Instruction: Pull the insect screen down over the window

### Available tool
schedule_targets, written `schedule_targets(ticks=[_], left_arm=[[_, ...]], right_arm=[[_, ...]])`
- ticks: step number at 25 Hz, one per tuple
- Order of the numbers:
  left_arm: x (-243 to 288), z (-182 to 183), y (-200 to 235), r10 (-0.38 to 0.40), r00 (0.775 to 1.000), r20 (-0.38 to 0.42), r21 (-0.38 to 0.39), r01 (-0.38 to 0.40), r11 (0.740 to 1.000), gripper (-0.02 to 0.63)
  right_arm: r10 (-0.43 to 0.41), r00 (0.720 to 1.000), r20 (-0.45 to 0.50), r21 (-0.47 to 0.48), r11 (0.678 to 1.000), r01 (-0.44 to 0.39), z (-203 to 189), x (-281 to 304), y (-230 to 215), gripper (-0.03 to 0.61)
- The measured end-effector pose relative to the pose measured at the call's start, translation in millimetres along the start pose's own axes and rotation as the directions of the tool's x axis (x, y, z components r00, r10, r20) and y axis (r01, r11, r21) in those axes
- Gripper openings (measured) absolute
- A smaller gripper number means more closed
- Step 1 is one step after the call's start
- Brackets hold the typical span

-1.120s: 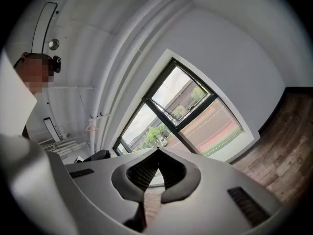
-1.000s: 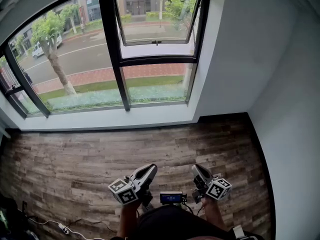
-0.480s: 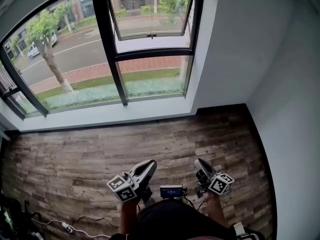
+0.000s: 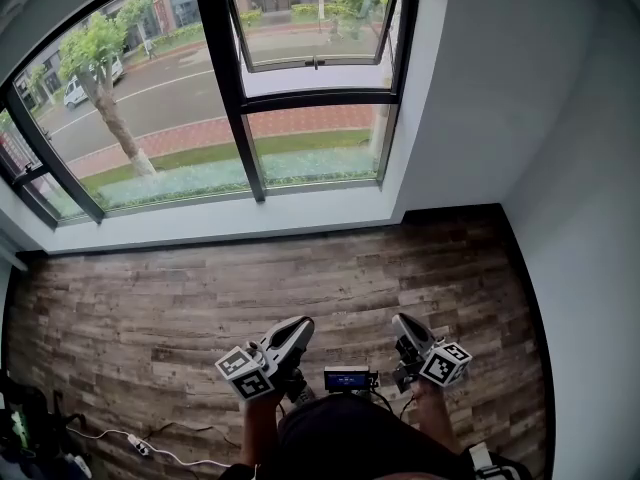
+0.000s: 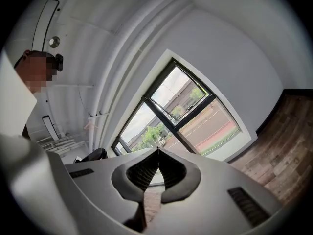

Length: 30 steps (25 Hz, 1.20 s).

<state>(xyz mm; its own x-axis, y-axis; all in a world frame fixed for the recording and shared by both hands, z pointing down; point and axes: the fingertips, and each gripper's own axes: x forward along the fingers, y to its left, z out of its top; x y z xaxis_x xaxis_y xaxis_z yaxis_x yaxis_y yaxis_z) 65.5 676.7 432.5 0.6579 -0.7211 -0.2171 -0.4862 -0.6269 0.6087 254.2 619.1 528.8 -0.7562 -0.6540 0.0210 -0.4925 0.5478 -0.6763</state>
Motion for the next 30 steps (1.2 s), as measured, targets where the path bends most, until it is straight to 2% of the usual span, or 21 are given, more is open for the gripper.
schedule_targets(ticks=[9,14,22,26,30], left_arm=[[-34,20,16,-0.003,0.999,0.049,0.003,0.003,1.000,0.009],[-54,33,39,0.029,0.999,0.017,0.056,-0.030,0.998,0.009],[-85,55,75,0.085,0.996,-0.002,0.078,-0.084,0.993,0.011],[-83,75,85,0.107,0.994,0.004,0.086,-0.107,0.991,0.011],[-74,81,107,0.149,0.988,-0.035,0.168,-0.141,0.976,0.011]], right_arm=[[-0.014,1.000,-0.016,-0.021,1.000,0.013,-14,22,11,0.006],[-0.029,0.999,-0.017,-0.045,0.999,0.028,-21,46,20,0.006],[-0.062,0.998,-0.008,-0.054,0.997,0.061,-42,76,31,0.006],[-0.067,0.998,-0.013,-0.044,0.997,0.067,-49,96,34,0.006],[-0.054,0.998,-0.027,-0.063,0.997,0.053,-43,121,32,0.006]])
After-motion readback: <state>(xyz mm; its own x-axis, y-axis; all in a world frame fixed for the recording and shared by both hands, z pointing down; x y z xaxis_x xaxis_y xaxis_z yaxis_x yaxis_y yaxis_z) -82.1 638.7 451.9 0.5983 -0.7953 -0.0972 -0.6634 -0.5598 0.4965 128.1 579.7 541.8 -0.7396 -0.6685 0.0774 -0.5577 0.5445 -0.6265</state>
